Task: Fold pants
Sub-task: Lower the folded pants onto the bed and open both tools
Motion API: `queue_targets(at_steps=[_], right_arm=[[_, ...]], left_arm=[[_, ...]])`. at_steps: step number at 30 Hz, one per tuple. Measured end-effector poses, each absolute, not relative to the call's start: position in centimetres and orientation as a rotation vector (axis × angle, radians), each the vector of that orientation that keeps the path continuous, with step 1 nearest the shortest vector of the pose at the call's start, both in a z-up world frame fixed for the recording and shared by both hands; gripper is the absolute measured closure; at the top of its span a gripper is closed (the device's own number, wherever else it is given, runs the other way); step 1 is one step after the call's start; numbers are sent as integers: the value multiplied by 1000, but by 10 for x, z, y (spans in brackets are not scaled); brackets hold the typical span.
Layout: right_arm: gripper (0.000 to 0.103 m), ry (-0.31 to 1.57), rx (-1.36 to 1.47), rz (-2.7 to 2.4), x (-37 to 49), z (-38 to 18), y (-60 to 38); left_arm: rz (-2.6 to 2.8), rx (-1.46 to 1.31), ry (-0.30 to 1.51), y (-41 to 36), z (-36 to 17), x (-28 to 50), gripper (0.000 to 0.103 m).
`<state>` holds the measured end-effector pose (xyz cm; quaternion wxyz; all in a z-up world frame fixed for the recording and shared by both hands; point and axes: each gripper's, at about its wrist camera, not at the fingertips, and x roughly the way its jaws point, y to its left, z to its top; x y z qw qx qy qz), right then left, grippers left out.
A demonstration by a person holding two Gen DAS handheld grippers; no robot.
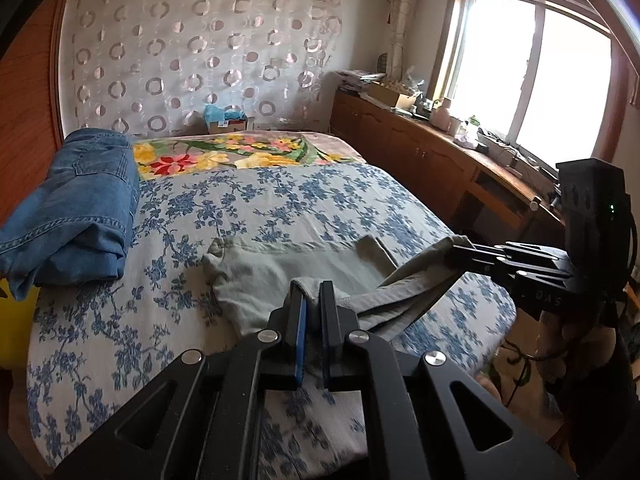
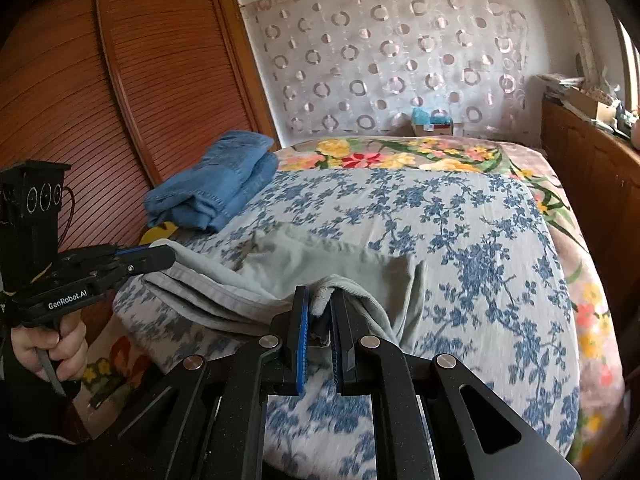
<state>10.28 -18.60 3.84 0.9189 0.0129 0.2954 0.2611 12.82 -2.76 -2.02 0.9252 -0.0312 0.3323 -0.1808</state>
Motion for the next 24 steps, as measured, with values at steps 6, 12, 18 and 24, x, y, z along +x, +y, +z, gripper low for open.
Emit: queue_targets(at_steps=[6, 12, 18, 24], right_arm=[[94, 625, 15, 509, 131, 38, -180], [94, 656, -3, 480, 154, 32, -174], [94, 689, -18, 455, 173, 21, -165], [72, 665, -19, 410, 173, 24, -171]], left_arm=[[-352, -63, 699, -26, -27, 153, 97], [-327, -59, 727, -27, -41, 172, 97], [-310, -62, 721, -25, -46, 171, 75], [-321, -63, 714, -17, -48, 160, 53]])
